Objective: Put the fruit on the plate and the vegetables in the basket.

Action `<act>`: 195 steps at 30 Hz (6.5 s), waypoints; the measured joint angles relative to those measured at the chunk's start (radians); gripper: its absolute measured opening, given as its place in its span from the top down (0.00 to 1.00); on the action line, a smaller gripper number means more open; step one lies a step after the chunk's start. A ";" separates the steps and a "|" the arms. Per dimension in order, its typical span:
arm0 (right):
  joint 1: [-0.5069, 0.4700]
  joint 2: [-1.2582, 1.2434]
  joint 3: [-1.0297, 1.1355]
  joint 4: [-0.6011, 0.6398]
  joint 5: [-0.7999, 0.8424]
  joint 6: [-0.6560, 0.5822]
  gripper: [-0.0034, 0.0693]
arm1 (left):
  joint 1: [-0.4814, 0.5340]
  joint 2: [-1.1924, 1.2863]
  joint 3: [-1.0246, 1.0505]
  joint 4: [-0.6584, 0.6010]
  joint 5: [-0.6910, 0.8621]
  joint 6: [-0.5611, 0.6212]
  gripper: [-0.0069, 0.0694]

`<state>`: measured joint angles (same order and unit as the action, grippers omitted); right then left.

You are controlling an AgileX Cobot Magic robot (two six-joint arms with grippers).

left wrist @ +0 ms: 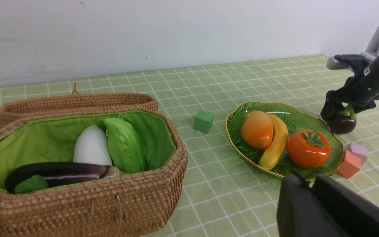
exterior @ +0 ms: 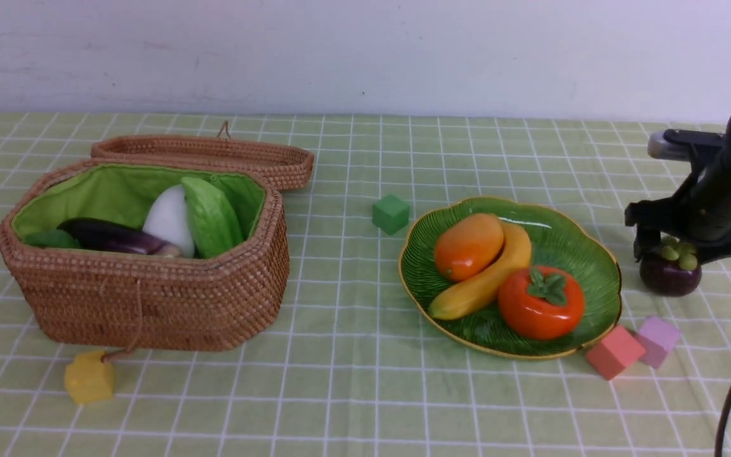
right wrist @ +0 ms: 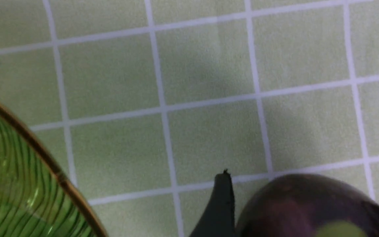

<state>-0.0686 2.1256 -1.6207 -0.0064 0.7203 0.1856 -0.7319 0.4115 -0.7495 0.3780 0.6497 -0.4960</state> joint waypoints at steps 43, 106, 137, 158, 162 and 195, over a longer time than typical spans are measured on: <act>0.189 -0.054 -0.085 0.294 0.026 -0.233 0.08 | 0.000 0.000 0.000 -0.010 0.000 0.001 0.82; 0.247 -1.846 1.088 0.096 0.253 0.109 0.79 | 0.000 -0.423 0.582 -0.002 -0.239 -0.023 0.79; 0.100 -2.136 1.634 0.071 -0.316 -0.146 0.98 | 0.000 -0.423 0.582 -0.004 -0.158 -0.023 0.76; 0.100 -2.136 1.634 0.071 -0.316 -0.147 0.96 | 0.099 -0.423 0.582 0.010 -0.213 0.019 0.75; 0.100 -2.136 1.634 0.071 -0.316 -0.147 0.95 | 0.321 -0.423 0.582 -0.180 -0.335 0.143 0.83; 0.100 -2.136 1.634 0.071 -0.316 -0.147 0.91 | 0.587 -0.423 0.780 -0.453 -0.264 0.216 0.93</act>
<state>0.0312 -0.0108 0.0128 0.0643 0.4040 0.0387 -0.1444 -0.0119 0.0301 -0.0746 0.3862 -0.2797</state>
